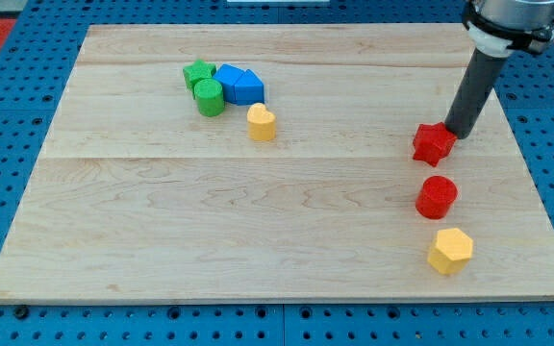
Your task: Keep arm in between yellow heart and red star
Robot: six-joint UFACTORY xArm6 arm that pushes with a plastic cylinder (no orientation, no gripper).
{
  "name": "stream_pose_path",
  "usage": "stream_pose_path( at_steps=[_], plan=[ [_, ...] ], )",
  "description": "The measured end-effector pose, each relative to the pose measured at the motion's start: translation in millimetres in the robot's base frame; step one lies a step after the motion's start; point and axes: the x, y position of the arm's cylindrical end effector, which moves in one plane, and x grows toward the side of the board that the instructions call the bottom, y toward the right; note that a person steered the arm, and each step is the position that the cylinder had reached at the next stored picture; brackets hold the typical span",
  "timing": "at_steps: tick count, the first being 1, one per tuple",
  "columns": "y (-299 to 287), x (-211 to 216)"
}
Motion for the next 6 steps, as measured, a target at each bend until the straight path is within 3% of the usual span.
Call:
stream_pose_path(
  at_steps=[2,3,4,5,6],
  plan=[
    [12.1,-79.2],
    [-32.5,-83.7],
    [-75.7,-57.3],
    [-120.4,3.4],
    [-199.0,33.6]
  ],
)
